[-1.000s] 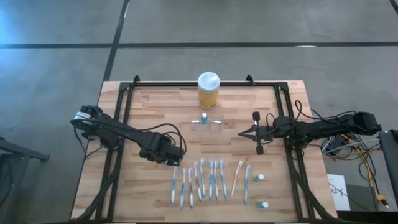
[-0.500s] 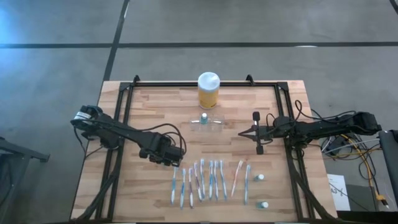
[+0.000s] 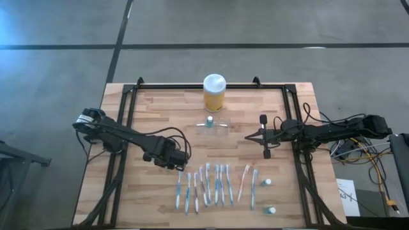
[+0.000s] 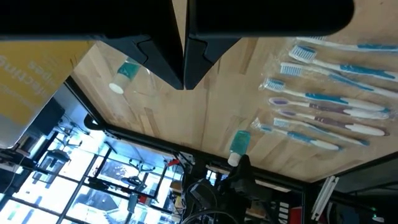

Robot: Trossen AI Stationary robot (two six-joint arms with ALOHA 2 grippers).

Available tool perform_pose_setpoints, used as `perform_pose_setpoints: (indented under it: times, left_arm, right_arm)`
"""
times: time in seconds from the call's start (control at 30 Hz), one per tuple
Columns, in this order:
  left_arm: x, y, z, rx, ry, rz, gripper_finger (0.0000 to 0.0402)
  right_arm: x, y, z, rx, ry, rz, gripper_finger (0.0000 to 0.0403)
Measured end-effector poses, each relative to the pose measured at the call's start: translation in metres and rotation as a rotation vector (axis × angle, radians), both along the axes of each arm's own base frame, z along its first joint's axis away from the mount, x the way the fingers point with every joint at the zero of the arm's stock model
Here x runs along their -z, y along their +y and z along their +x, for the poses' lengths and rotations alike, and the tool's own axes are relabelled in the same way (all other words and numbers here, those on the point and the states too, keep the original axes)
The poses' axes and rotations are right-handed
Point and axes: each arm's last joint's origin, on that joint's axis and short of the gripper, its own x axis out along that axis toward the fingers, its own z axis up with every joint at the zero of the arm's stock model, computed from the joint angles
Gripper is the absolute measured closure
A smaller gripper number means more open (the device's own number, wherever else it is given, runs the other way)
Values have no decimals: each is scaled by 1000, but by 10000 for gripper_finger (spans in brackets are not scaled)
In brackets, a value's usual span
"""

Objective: Pick & Place toothbrushing station
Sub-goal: Put the blue mouthwash into the transparent organizer

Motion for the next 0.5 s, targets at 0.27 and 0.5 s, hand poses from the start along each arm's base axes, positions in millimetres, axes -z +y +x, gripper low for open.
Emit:
perform_pose_setpoints:
  times: [0.27, 0.5]
  left_arm:
    - [12, 1, -7, 19, 39, 28, 319]
    - [8, 1, -6, 218, 10, 47, 319]
  right_arm:
    - [0, 0, 0, 0, 2, 0, 394]
    - [0, 0, 0, 0, 1, -2, 394]
